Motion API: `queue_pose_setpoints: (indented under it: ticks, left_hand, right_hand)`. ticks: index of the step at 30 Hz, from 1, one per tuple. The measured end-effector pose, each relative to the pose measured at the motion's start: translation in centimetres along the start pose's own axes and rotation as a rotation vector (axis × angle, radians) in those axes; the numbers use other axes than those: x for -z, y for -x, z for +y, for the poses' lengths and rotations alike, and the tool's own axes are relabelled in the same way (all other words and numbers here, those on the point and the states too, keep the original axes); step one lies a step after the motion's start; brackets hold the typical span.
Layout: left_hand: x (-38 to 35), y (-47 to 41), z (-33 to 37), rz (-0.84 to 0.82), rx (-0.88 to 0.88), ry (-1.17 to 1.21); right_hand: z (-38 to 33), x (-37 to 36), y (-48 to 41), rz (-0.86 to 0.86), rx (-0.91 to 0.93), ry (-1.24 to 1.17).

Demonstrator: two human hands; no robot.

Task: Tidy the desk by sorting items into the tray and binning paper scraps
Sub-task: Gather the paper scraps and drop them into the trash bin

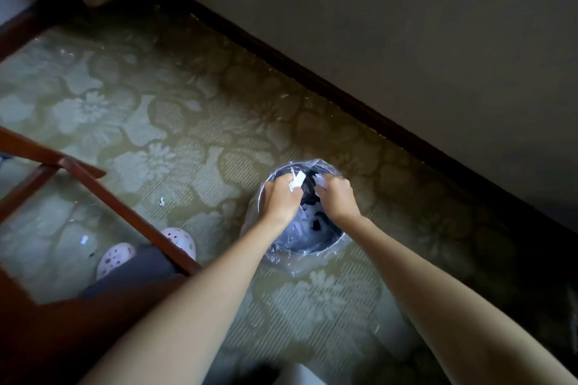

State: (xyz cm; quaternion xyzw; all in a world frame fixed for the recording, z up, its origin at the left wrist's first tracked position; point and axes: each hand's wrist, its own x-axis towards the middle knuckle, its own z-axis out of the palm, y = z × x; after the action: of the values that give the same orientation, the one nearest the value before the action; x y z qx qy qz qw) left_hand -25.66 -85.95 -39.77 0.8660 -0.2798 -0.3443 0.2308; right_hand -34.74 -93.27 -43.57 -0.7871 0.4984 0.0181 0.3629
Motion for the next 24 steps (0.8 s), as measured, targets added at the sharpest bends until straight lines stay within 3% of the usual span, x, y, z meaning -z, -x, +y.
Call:
queue_pose_setpoints:
  ticks: [9, 16, 24]
  left_hand:
    - [-3.0, -4.2, -2.5, -0.113, 0.164, 0.011]
    - [-4.9, -7.0, -5.0, -0.206, 0.272, 0.169]
    - [-4.2, -6.2, -6.7, -0.3, 0.211, 0.066]
  right_hand:
    - [2.8, -4.6, -4.7, -0.147, -0.167, 0.012]
    - [3.5, -5.6, -6.3, -0.205, -0.217, 0.049]
    - [4.5, -6.2, -4.4, -0.338, -0.172, 0.167]
